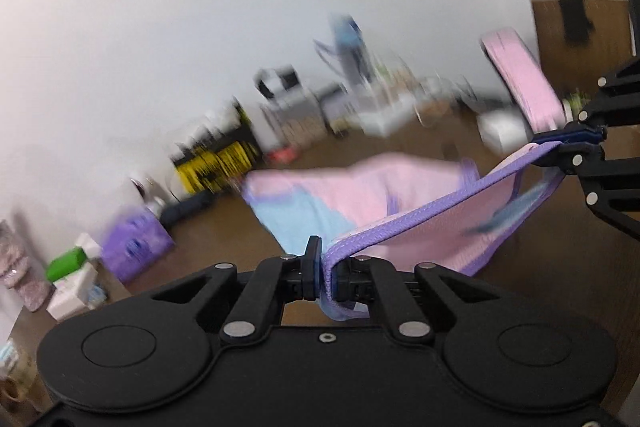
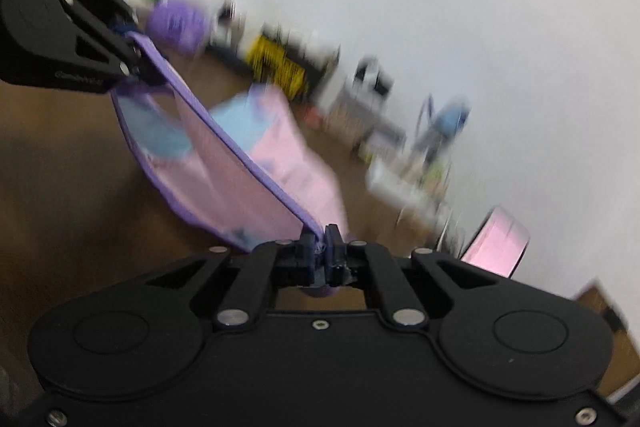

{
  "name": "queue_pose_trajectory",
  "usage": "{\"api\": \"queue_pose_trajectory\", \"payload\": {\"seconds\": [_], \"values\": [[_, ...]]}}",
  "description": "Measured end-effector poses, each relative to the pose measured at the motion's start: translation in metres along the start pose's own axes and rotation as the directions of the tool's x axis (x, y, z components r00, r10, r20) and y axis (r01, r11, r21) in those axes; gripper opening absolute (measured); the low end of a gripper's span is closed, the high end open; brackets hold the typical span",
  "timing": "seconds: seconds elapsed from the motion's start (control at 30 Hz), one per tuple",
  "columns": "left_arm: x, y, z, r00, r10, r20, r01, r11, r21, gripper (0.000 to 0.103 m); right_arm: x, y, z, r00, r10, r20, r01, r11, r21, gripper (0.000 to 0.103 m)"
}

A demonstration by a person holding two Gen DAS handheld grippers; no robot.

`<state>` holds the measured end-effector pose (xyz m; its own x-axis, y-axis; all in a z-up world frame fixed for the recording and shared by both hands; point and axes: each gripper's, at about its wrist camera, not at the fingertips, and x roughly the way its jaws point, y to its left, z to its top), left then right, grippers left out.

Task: Fold clothes
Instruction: 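Lift the garment by its trim with both grippers and stretch it apart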

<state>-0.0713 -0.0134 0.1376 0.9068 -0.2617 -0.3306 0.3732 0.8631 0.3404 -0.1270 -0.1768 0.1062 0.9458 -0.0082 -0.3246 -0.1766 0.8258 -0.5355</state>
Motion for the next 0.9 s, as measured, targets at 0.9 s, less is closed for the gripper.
{"api": "queue_pose_trajectory", "payload": {"seconds": [0.9], "values": [[0.019,0.123,0.179,0.972,0.11,0.208,-0.116,0.993,0.018,0.007,0.036,-0.116,0.166,0.964,-0.026,0.265,0.03,0.999,-0.011,0.007]]}}
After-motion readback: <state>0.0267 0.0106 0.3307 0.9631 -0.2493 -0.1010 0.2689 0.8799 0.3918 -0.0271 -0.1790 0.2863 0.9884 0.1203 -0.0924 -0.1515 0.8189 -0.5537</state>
